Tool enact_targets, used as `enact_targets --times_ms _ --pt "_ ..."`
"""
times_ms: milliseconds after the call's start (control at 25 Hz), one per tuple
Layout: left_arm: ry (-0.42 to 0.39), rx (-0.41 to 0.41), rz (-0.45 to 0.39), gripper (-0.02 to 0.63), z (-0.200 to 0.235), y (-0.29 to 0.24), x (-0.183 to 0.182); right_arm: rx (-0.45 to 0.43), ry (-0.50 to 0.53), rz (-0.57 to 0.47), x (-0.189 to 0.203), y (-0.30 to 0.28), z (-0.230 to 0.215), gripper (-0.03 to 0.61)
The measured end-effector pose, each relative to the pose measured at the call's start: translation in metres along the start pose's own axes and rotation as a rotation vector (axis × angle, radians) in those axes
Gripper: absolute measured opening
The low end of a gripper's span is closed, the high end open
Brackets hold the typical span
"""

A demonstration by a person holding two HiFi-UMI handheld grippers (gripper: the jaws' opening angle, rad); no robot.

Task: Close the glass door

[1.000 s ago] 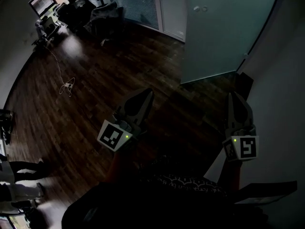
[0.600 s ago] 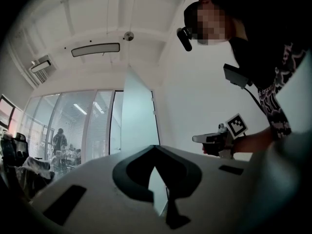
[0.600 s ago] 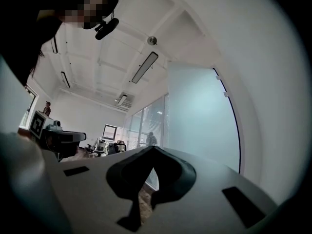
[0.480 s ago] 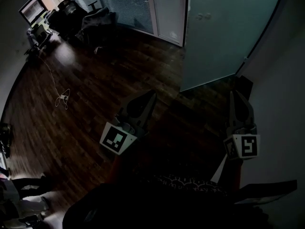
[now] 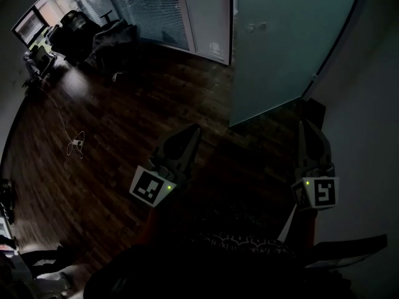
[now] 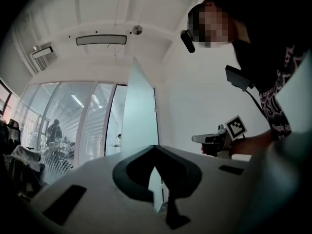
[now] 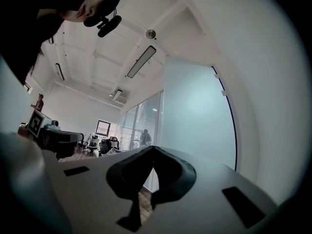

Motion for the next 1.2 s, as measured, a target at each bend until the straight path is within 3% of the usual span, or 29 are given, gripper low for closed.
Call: enact_targets --times_ms 280,480,880,1200 --pt "-0.024 -0.036 -0.012 0.002 0.02 -0.051 0.018 -0.045 0.004 -0.013 0.027 -0.048 -0.038 0.003" --pt "-0.084 -0.024 0.001 0.002 0.028 -0.098 0.025 -0.071 0.009 -0.024 0.041 -0.091 -0.073 0.003" --pt "-0.075 -0.105 0.007 0.002 0.049 -0.136 0.044 -0.125 -0.023 -0.028 0.067 -0.14 -0.11 0.003" --pt "-0.073 -0.115 0.015 0.002 0.065 -0.16 0.055 -0.139 -0.046 -0.011 0.082 -0.165 -0.122 0.003"
Point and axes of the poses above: the fingertips, and each gripper's own axes: y backward along the fingers, z to its left, x out of its underside, the point moved 5 cm from there along y, backward along the fingers, and after that the axes turned 12 degrees about -z, right-handed, at the moved point
